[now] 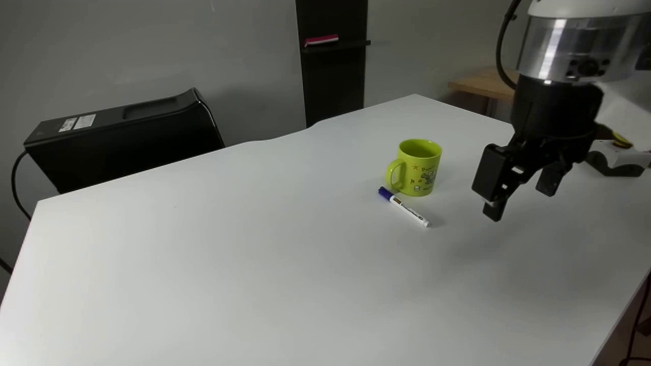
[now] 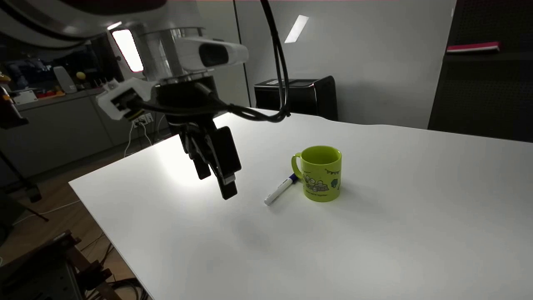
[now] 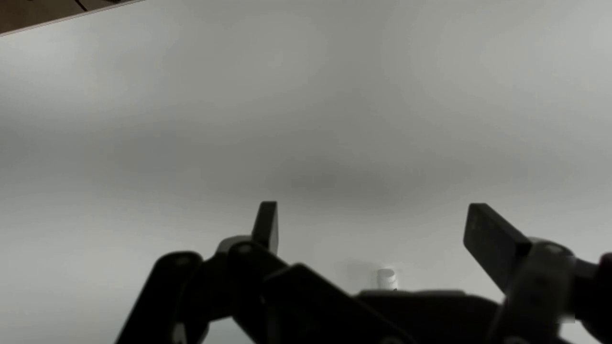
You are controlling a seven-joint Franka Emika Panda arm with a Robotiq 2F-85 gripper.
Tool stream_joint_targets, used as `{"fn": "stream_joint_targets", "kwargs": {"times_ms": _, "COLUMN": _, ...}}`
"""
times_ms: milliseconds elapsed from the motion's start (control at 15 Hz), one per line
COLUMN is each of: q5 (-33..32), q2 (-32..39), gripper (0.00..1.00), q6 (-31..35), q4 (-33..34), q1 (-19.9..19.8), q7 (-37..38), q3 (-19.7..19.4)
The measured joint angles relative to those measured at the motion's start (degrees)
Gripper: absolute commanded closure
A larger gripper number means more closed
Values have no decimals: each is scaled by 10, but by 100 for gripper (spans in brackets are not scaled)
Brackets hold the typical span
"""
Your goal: Put the blue marker inside the yellow mug
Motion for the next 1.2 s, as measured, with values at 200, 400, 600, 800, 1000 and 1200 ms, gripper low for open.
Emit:
{"fn": "stream_joint_targets", "kwargs": {"times_ms": 200, "q5": -24, "q2": 94, "gripper": 0, "q6": 54, "q4": 34, "q1": 25, "q7": -3, "q3": -24}}
{"fn": "stream_joint_targets", "kwargs": {"times_ms": 400, "q5": -73, "q2": 170, "gripper": 0, "q6": 122, "q4": 79, "q1": 80, "q7": 23, "q3": -84}}
{"fn": "stream_joint_targets", "kwargs": {"times_ms": 600, "q5": -99, "q2": 226, "gripper": 0, "q6": 176, "q4": 123, "q1": 120, "q7": 54, "q3": -123}}
{"fn": "stream_joint_targets", "kwargs": {"times_ms": 800, "q5": -98, "q2": 272, "gripper": 0, "q6": 207, "q4": 155, "q1": 150, "q7": 64, "q3": -147}}
{"fn": "stream_joint_targets", "kwargs": {"times_ms": 1000, "q5": -96, "q2": 307, "gripper": 0, "q6": 224, "q4": 179, "q1": 172, "q7": 68, "q3": -167}}
{"fn": "stream_joint_targets", "kwargs": {"times_ms": 1200, "q5": -25, "q2": 326, "gripper": 0, "q6": 233, "q4": 195, "q1": 205, "q7": 24, "q3": -204}}
